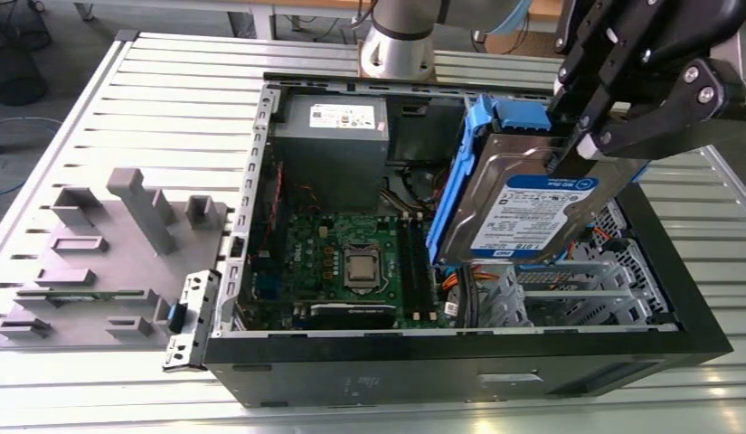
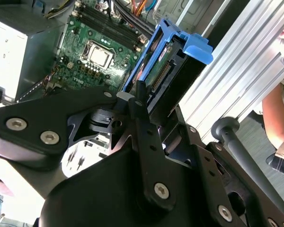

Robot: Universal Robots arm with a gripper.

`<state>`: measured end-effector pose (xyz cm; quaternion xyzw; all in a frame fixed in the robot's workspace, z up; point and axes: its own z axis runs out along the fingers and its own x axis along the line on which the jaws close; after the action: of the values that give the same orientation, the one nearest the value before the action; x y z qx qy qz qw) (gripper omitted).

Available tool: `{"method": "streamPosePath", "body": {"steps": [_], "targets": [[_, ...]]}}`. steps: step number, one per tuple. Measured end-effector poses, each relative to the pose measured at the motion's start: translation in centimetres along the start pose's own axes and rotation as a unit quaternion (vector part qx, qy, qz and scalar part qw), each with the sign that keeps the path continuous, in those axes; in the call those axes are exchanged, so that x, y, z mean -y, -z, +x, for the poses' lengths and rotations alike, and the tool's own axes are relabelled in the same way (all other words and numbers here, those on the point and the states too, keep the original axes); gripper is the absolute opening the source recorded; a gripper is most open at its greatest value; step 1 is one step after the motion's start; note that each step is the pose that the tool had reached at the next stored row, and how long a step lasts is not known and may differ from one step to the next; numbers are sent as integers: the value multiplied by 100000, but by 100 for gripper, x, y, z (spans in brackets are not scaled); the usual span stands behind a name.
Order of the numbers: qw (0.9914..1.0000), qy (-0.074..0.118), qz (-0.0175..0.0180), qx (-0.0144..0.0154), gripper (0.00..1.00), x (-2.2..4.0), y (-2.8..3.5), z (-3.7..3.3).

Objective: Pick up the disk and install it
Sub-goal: 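Pick up the disk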

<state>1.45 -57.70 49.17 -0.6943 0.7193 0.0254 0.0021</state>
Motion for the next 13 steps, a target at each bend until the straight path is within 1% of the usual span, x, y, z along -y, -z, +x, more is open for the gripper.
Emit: {"method": "streamPosePath", "body": {"steps": [3,5,13], "targets": [[100000,-3,-1,-4,35,60,1,-2],[100000,-5,0,-3,35,87,1,-3],[100000,-4,-1,-4,35,97,1,-3]]}}
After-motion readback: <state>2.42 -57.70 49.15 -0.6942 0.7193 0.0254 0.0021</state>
